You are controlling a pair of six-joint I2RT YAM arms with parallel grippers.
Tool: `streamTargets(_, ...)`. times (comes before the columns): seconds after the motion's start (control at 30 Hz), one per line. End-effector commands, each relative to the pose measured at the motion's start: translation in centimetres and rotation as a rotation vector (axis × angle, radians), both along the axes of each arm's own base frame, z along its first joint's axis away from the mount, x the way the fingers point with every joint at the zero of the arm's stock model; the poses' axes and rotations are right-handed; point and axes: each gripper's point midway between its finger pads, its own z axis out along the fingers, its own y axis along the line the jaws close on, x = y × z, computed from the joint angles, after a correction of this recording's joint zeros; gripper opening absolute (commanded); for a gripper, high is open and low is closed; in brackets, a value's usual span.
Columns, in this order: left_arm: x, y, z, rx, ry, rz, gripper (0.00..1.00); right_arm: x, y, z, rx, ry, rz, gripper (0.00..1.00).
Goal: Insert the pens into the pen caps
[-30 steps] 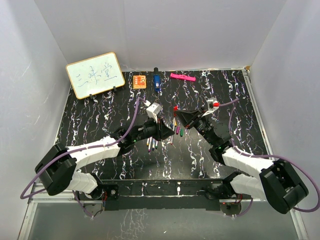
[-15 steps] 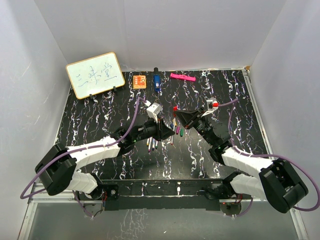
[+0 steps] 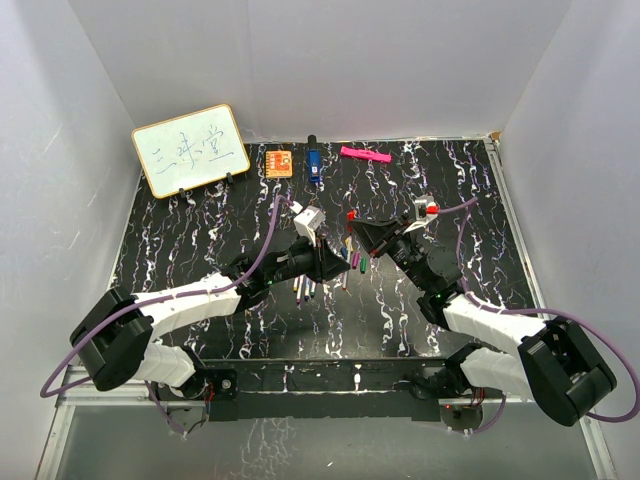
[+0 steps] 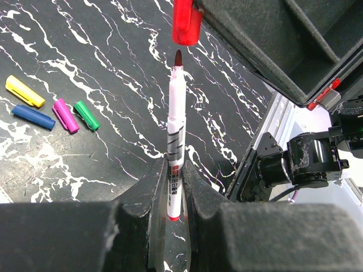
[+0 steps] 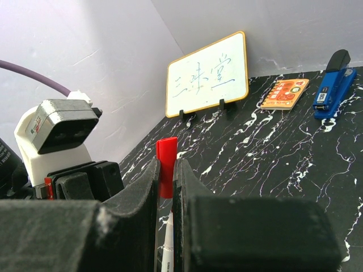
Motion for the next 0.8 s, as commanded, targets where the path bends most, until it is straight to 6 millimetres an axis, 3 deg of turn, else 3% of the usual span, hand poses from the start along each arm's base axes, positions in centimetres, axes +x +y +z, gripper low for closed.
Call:
streamTargets(0.0, -0.01, -0.36, 2.81, -0.057, -0.055, -0.008, 0.00, -0.10, -0.32, 2.01, 0.029, -0.075, -0.020, 0.00)
streamTargets(0.77, 0.36, -0.65, 3.20, -0.065, -0.066, -0.001, 0.00, -0.08, -0.18, 1.32, 0.019, -0.048, -0.018, 0.00)
